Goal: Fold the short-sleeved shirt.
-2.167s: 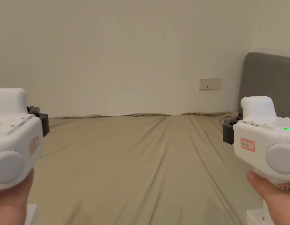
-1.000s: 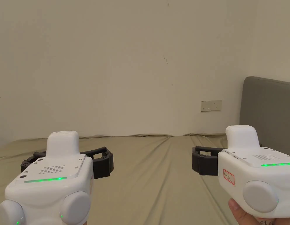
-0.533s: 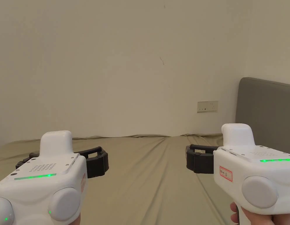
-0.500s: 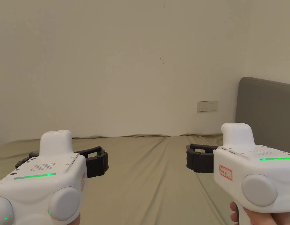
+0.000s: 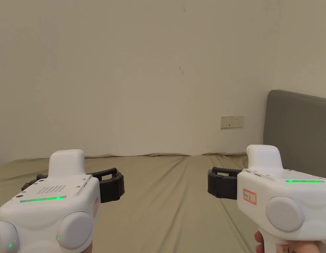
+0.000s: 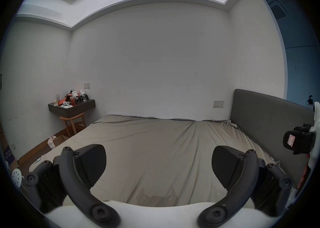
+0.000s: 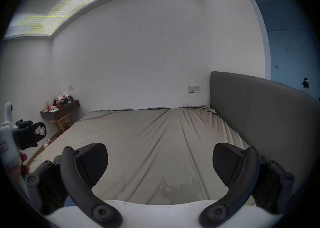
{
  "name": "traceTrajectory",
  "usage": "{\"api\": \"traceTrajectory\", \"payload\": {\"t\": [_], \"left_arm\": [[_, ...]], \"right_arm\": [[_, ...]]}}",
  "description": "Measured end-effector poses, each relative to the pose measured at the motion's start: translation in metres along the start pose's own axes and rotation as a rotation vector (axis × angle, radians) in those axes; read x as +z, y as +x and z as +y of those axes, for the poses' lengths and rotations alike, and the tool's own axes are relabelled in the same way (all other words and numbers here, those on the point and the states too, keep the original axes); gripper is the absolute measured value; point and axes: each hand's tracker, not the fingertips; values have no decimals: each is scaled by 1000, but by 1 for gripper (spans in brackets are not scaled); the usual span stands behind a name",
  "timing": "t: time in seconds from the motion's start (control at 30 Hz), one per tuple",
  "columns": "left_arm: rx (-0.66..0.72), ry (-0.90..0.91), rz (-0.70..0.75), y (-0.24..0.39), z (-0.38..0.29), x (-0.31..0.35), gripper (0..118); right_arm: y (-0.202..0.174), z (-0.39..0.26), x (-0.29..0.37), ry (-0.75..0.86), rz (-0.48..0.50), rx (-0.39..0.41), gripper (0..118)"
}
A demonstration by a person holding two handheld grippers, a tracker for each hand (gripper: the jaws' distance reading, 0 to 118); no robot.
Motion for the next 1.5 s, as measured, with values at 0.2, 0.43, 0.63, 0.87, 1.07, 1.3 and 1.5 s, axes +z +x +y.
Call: {"api": "traceTrajectory", "payload": {"t": [0.2,0.43,0.63,0.87,1.07,1.3,1.5], "left_arm": [[-2,3,-3,-3,-1,-2,118],[-10,-2,1,-2,0,1,118],[12,-1,-25,0,2,5,118],[-2,-3,-24,1,3,5,118],[0,-8,-30,3,3,3,118],[-6,-14,-39,5,3,2,118],[-9,-11,-31,5,1,1,118]], "right_arm": [[0,3,3,13,3,-3,118],[-4,4,6,18,-1,13,118],[-8,6,7,16,7,20,118],[-7,8,7,18,8,14,118],[-7,9,7,7,22,13,118],[-4,9,3,8,25,-14,118],[-4,9,6,14,31,-19,118]]}}
